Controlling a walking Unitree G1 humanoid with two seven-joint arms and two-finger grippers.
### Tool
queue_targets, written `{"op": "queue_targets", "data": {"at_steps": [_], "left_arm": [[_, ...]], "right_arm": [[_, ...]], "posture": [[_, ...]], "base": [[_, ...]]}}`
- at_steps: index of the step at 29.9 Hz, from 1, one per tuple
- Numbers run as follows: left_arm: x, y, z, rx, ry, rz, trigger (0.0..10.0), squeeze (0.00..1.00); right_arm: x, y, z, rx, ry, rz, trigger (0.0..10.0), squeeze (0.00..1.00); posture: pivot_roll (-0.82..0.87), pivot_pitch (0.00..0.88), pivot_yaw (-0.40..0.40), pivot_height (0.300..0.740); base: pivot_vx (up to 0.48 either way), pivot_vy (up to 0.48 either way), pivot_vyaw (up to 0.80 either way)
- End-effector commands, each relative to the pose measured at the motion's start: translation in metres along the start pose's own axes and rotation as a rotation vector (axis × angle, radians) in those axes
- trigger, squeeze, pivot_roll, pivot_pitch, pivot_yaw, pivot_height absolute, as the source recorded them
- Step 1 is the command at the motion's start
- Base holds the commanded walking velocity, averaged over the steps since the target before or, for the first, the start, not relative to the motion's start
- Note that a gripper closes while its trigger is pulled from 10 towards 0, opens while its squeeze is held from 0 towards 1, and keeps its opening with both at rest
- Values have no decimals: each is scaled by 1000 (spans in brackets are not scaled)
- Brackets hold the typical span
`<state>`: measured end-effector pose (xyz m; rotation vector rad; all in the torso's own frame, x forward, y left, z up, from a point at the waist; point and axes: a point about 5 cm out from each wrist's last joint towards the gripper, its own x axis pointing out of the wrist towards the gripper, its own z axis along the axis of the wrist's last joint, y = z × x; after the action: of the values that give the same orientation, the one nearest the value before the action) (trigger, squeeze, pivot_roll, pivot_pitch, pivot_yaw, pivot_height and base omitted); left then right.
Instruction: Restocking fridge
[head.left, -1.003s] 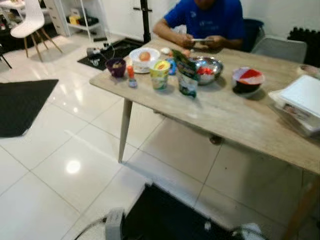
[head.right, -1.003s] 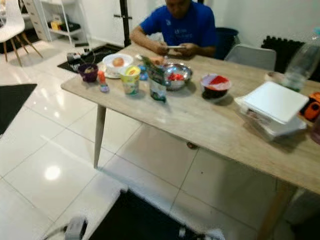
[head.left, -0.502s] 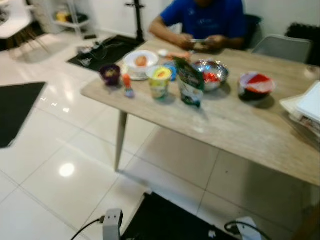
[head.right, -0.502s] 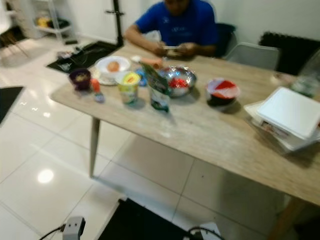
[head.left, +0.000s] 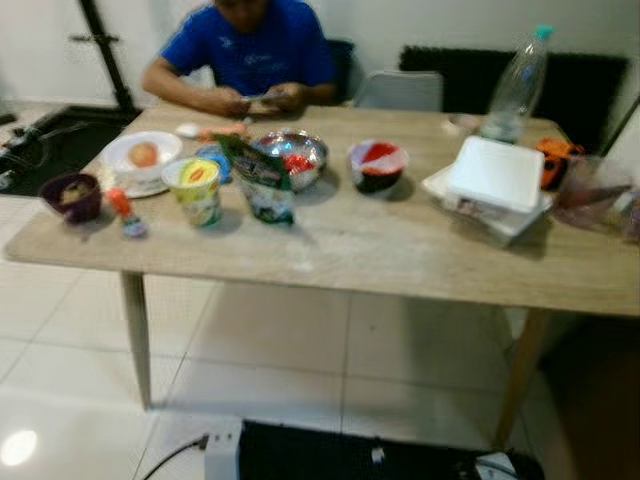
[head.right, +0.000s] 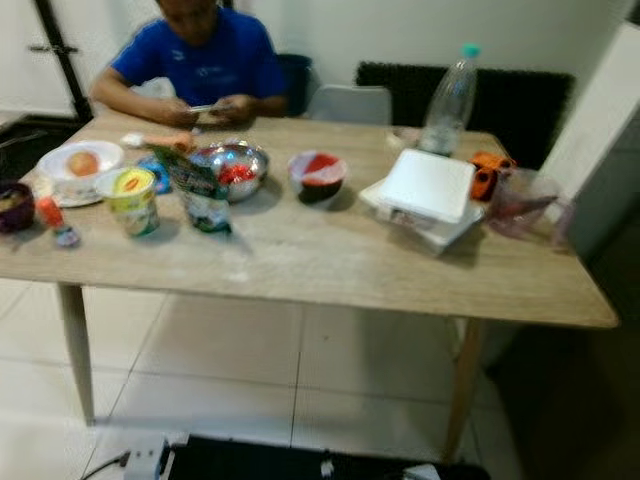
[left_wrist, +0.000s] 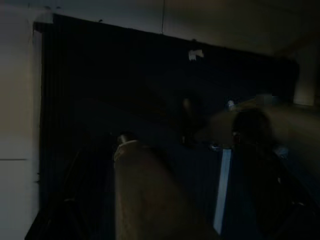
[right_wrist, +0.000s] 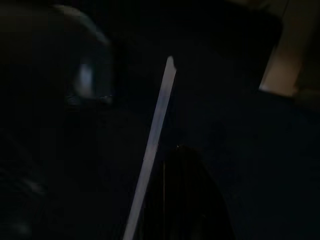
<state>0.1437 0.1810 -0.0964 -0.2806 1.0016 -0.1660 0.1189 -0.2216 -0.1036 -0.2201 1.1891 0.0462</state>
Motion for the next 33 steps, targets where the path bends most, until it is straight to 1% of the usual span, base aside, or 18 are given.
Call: {"op": "queue_targets", "data": {"at_steps": [1, 8, 15, 21, 23, 24, 25, 27, 28, 29, 30, 31, 32, 33], "left_arm": [[0, 1, 0, 10, 7, 4, 10000, 0], [0, 0, -1, 8, 8, 5, 10000, 0], [0, 0, -2, 4, 6, 2, 10000, 0], [-1, 2, -1, -3, 7, 18, 10000, 0], [-1, 3, -1, -1, 2, 30, 10000, 0], [-1, 3, -1, -1, 2, 30, 10000, 0], [0, 2, 0, -3, -1, 31, 10000, 0], [0, 2, 0, -3, -1, 31, 10000, 0], [0, 2, 0, -7, -1, 33, 10000, 0], [0, 2, 0, -7, -1, 33, 10000, 0], [0, 2, -1, -10, -1, 35, 10000, 0], [0, 1, -1, -10, -2, 34, 10000, 0], [0, 1, -1, -10, -2, 34, 10000, 0], [0, 1, -1, -12, -2, 34, 10000, 0]], "right_arm": [[-1, -2, -3, -1, 13, -8, 10000, 0], [-1, -2, -3, 9, 2, -10, 10000, 0], [0, -2, 3, 14, -35, -6, 10000, 0], [0, -3, 12, 17, -67, -6, 10000, 0], [1, -3, 21, 9, -97, -6, 10000, 0], [1, -3, 21, 9, -97, -6, 10000, 0], [1, -4, 32, -6, -138, -5, 10000, 0], [1, -4, 32, -6, -138, -5, 10000, 0], [1, -5, 48, -21, -195, 4, 10000, 0], [1, -5, 48, -21, -195, 4, 10000, 0], [0, -5, 55, -28, -223, 10, 10000, 0], [-1, -3, 69, -34, -282, 43, 10000, 0], [-1, -3, 69, -34, -282, 43, 10000, 0], [-3, -1, 83, -39, -339, 86, 10000, 0]], "posture": [[-20, 39, 30, 740], [-21, 42, 31, 740], [-21, 44, 30, 740], [-22, 45, 30, 740], [-23, 46, 30, 740], [-23, 46, 30, 740], [-23, 46, 30, 740], [-23, 46, 30, 740], [-23, 46, 28, 740], [-23, 46, 28, 740], [-25, 47, 27, 740], [-25, 47, 27, 740], [-25, 47, 27, 740], [-25, 47, 26, 740]], "base": [[0, 0, -788], [0, 0, -789], [0, 0, 0], [0, -431, 0], [0, 0, 0], [0, 0, 0], [0, 0, 0], [0, 0, 0], [0, 0, 0], [0, 0, 0], [0, 0, 0], [0, 0, 0], [0, 0, 0], [0, 0, 0]]}}
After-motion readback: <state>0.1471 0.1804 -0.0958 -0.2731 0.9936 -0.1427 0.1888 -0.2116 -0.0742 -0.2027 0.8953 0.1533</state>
